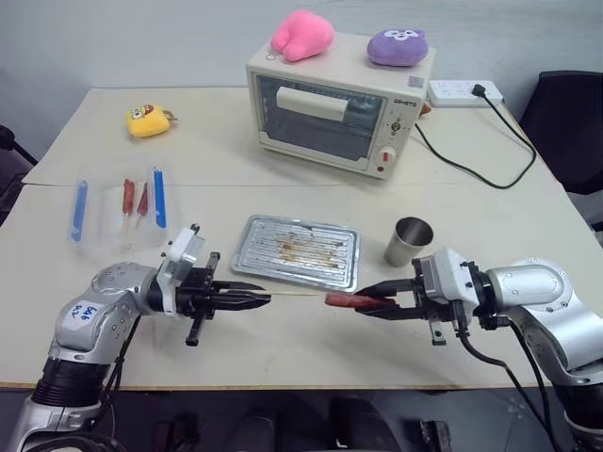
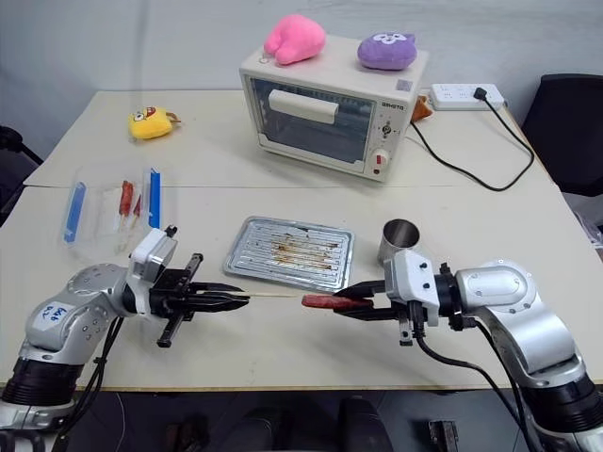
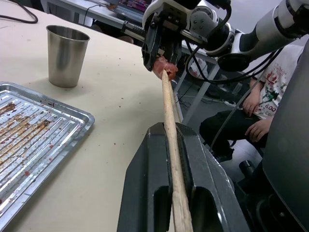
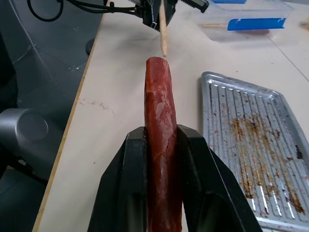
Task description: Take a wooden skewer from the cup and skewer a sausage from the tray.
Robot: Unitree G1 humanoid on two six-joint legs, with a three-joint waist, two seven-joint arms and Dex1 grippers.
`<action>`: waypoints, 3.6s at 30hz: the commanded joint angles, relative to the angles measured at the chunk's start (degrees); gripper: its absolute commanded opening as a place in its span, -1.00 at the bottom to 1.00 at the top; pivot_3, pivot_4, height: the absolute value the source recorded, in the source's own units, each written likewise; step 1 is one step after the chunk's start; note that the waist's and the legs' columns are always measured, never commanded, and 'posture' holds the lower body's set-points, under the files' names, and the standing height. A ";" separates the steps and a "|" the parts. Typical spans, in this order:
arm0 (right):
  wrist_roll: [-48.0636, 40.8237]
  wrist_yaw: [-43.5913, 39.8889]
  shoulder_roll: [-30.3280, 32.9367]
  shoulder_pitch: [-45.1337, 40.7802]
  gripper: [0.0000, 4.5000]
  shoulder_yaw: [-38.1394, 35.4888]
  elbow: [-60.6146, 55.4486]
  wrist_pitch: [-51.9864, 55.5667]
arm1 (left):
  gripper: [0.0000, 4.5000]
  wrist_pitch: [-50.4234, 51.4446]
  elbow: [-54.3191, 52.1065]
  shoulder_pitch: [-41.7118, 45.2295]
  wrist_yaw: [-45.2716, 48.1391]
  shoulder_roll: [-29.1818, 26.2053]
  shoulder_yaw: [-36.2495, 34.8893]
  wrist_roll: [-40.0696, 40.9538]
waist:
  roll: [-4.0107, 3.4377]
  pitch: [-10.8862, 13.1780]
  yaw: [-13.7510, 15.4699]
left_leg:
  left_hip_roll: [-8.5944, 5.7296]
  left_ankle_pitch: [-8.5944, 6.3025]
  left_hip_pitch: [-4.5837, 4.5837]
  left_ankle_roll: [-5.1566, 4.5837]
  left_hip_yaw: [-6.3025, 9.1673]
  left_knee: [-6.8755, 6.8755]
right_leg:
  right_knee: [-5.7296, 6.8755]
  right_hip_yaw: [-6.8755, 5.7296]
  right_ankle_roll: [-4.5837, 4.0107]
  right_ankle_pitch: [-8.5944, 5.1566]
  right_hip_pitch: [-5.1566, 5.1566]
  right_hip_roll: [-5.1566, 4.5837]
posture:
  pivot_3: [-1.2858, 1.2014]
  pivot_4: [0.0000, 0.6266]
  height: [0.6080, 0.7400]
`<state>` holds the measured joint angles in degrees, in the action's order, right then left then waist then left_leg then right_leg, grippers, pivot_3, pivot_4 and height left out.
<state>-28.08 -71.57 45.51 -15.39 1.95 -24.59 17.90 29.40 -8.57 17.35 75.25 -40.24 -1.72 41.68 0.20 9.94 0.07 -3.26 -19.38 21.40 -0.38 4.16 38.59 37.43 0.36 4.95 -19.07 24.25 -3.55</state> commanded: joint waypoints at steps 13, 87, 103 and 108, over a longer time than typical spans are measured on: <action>-0.55 0.58 0.51 -1.68 -0.62 -0.60 -0.24 -0.62 | -1.00 -0.33 -0.87 0.89 0.55 -0.09 0.07 -0.51 | 0.00 0.00 0.03 | 0.00 -0.02 0.00 -0.02 0.00 0.08 | 0.03 0.00 0.00 0.00 -0.02 0.00 | 0.03 -0.52 1.00; -9.93 20.27 -17.62 16.67 0.99 -18.84 -8.22 -11.47 | -0.88 -21.92 27.44 12.16 -61.24 16.46 -33.41 -9.28 | 0.20 -0.11 1.35 | -0.05 -0.15 -0.15 -0.07 -0.02 0.46 | 0.23 -0.02 0.03 0.01 -0.23 0.03 | 0.03 -0.52 1.00; -13.76 8.01 -6.16 23.72 1.00 -21.70 -3.17 -8.78 | 0.36 -22.63 14.81 0.12 -29.19 -0.76 -19.26 -13.46 | 0.23 -0.10 1.26 | -0.01 -0.19 -0.21 -0.07 0.00 0.39 | 0.09 -0.01 0.02 0.01 -0.32 0.03 | 0.03 -0.52 1.00; -11.35 1.65 -4.25 28.47 1.00 -20.49 -0.23 -11.29 | 0.36 -35.13 12.13 -9.78 -12.52 -8.06 -12.97 -19.43 | 0.16 -0.07 1.30 | 0.00 -0.25 -0.38 -0.16 0.02 0.30 | -0.13 -0.02 0.02 0.01 -0.58 0.00 | 0.03 -0.52 1.00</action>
<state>-40.22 -67.16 40.05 11.96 -18.28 -25.63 8.55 1.08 5.55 11.15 54.88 -46.48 -16.68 24.19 0.36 9.87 1.37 -3.27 -19.64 20.97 -0.56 4.18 38.88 37.30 0.35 4.98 -19.06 23.63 -3.56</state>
